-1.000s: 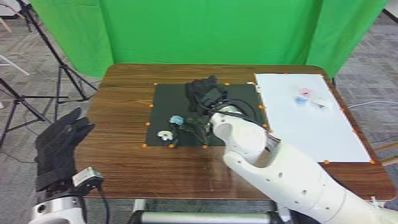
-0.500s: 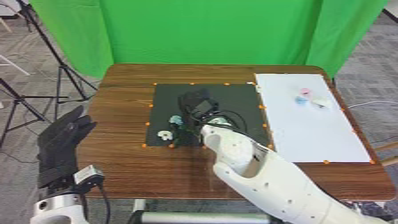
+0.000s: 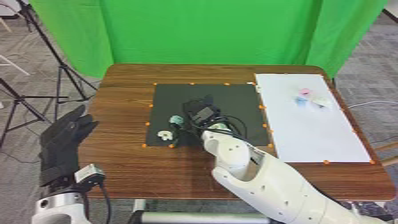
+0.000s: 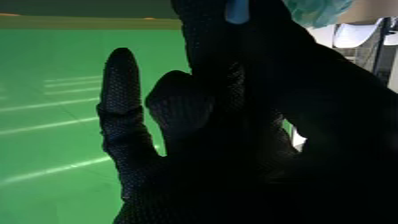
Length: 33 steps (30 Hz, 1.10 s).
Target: Arrange flowers
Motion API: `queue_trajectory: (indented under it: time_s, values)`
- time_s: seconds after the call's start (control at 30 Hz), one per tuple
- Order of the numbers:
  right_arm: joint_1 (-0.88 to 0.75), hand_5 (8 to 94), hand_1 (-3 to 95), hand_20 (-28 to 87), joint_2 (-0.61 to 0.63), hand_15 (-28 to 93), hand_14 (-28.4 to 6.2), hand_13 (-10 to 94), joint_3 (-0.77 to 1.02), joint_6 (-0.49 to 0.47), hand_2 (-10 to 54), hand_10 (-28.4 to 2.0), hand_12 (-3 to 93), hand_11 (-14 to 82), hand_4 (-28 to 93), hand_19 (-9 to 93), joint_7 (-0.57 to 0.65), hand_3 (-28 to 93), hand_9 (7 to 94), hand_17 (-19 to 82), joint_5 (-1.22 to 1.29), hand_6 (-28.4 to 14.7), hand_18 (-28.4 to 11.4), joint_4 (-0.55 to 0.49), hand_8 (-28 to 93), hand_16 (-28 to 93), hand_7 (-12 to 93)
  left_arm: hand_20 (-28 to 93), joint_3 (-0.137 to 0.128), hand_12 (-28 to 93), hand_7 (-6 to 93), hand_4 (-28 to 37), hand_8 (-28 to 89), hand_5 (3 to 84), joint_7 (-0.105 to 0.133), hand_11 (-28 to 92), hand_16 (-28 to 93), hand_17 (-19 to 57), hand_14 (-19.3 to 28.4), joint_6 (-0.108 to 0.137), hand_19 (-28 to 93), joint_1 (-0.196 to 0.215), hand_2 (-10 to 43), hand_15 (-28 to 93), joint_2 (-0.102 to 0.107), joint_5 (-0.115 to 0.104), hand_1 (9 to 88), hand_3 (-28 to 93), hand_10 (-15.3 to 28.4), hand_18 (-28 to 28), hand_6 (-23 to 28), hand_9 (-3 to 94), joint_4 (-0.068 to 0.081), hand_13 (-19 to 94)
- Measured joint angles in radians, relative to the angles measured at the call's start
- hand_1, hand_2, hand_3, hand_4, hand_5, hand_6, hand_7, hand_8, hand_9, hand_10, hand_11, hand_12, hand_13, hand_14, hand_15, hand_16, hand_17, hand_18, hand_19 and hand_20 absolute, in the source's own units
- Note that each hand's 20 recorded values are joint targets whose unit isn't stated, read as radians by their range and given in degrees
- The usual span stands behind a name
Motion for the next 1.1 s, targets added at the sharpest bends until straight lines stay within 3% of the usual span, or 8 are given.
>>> queue_trajectory:
  time_s: [0.1, 0.37, 0.6, 1.1]
  values:
    - [-0.002, 69.1, 48.7, 31, -0.003, 81, -10.1, 66, 0.008, -0.002, -9.5, -9.1, 38.3, 18.3, -28, 75, -0.002, 78, 81.3, 16, 0.000, -2.5, -25.6, -0.002, 2, 30, 32, 18, 0.000, 8, 16.1, -17.9, -10, 43.7, 0.000, 43, -19, -8.1, 28.2, 0.000, 57, 0.000, 3.3, 69, 0.000, -0.001, 26.6, 82, 21.1, 23.0, 12.9, 35.6, 0.000, 27]
    - [0.004, 66.1, 42.6, 32, -0.005, 82, -13.5, 61, 0.003, -0.002, -9.5, -13.9, 27.2, 31.6, -28, 74, 0.013, 82, 71.4, 13, -0.007, -3.3, -27.1, -0.009, 0, 27, 27, 18, 0.000, 8, 16.1, -17.6, -10, 43.8, -0.002, 43, -19, -8.0, 28.3, -0.003, 57, 0.000, 3.3, 69, -0.004, 0.001, 26.6, 82, 21.1, 22.9, 13.0, 35.7, 0.001, 27]
    - [0.010, 64.9, 38.3, 33, -0.006, 83, -15.6, 59, 0.005, -0.021, -9.5, -16.5, 21.6, 37.6, -28, 73, 0.026, 84, 67.7, 12, -0.007, -3.5, -28.3, -0.011, -13, 28, 25, 18, 0.000, 8, 16.0, -17.4, -10, 43.9, -0.002, 43, -19, -8.1, 28.3, -0.004, 57, 0.000, 3.2, 70, -0.006, 0.001, 26.7, 82, 21.2, 22.9, 13.0, 35.7, 0.001, 27]
    - [0.026, 61.1, 32.7, 37, 0.003, 84, -20.4, 52, -0.012, -0.064, -9.5, -21.0, 20.0, 37.6, -25, 68, 0.040, 82, 59.3, 9, -0.012, -6.4, -28.4, -0.062, -12, 26, 22, 18, -0.005, 8, 16.0, -17.4, -10, 43.8, 0.000, 43, -19, -8.2, 28.3, -0.001, 57, 0.012, 3.2, 69, -0.010, 0.002, 26.9, 82, 21.2, 22.9, 12.9, 35.7, -0.003, 27]
